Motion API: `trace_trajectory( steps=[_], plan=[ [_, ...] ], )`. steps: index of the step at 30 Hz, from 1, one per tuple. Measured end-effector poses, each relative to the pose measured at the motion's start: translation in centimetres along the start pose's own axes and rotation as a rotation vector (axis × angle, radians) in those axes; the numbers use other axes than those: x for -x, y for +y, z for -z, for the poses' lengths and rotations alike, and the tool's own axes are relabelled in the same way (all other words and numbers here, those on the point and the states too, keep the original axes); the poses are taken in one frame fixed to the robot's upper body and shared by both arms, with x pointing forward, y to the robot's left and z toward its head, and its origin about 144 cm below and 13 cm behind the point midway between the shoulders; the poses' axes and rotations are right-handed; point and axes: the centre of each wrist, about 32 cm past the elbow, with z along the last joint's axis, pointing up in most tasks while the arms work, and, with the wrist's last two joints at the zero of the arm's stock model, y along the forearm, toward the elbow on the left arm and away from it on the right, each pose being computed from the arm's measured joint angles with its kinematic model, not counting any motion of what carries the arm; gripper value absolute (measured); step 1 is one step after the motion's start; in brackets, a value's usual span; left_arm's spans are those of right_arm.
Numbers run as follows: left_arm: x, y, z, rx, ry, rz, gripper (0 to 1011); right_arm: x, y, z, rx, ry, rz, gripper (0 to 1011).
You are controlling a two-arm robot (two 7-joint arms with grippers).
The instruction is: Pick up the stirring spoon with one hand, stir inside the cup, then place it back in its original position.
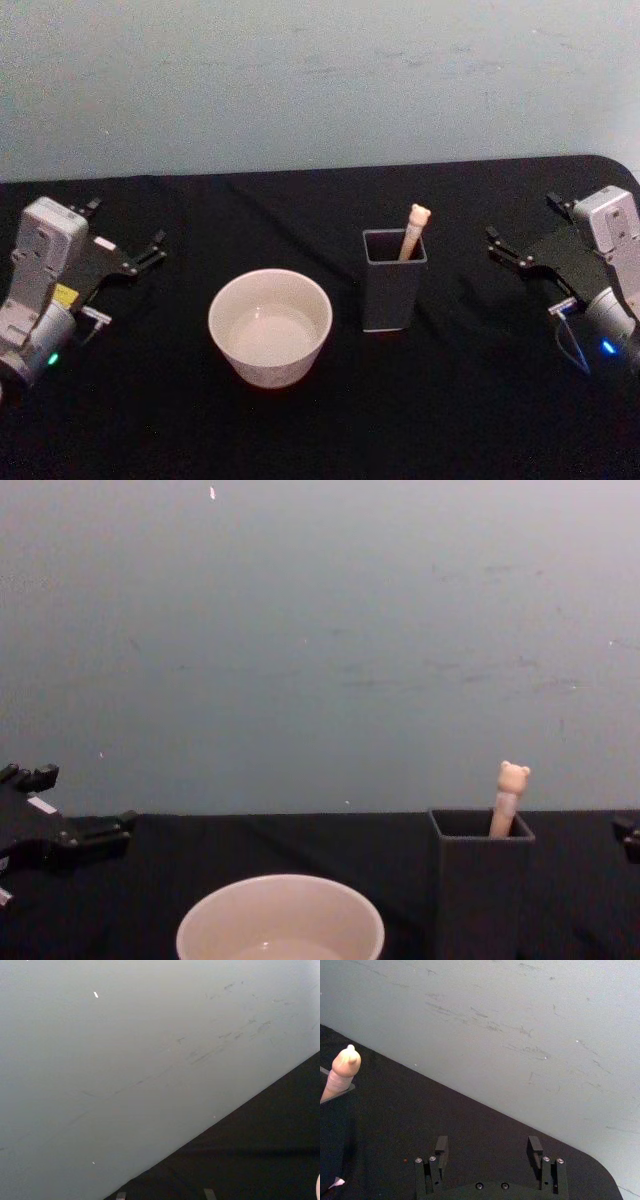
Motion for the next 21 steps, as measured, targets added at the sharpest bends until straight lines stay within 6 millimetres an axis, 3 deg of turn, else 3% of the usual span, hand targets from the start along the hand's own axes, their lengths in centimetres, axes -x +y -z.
trace_trajectory(
  steps=[21],
  plan=[
    [0.0, 0.0, 0.0, 0.0, 0.0, 0.0, 1001, 0.0, 0.0, 0.0, 0.0, 0.0, 0.0, 1002]
  ],
)
